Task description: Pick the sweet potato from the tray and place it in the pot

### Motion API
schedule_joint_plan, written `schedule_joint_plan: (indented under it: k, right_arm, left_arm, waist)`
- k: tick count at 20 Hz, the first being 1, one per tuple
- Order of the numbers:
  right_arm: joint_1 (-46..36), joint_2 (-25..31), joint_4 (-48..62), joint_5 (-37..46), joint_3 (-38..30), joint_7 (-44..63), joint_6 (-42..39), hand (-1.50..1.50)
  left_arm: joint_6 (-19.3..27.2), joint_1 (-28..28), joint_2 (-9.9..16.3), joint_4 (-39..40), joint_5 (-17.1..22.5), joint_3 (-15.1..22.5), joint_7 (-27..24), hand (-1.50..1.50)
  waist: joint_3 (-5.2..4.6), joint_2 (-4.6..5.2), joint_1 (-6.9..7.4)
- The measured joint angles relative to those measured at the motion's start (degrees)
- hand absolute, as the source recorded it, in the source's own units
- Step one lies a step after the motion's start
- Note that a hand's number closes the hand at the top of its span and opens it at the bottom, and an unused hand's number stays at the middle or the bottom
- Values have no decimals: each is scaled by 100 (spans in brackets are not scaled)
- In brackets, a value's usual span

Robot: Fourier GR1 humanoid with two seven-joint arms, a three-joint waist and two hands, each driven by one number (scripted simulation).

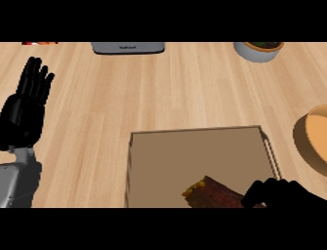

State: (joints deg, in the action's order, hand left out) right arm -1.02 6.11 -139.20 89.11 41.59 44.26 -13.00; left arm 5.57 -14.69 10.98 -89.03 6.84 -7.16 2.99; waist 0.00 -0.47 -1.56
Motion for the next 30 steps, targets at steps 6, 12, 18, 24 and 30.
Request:
schedule_joint_plan:
  k: [6, 12, 18, 24, 30]
  right_arm:
    - [327, 506, -381, -97, -1479, -301, -128, 150]
    - [594, 681, -293, -563, -3093, -967, -237, 150]
    - [543, 655, 373, -1601, -4616, -1848, 203, 150]
    - [398, 1144, 1396, -3655, -6338, -3069, 445, 150]
    - [156, 1924, 3430, -4710, -7519, -4638, 791, 150]
  left_arm:
    - [42, -3, -69, -79, -70, 84, 13, 0]
    - [-6, -92, 16, -87, 12, -3, 159, 0]
    - [10, -36, -27, -46, 8, -21, 58, 0]
    - [-36, 43, -3, -119, 36, -28, 90, 0]
    - [-1, -17, -89, -71, -37, 54, 43, 0]
  waist:
    - [6, 37, 76]
    - [18, 52, 68]
    - [34, 50, 25]
    - [29, 37, 40]
    - [15, 53, 119]
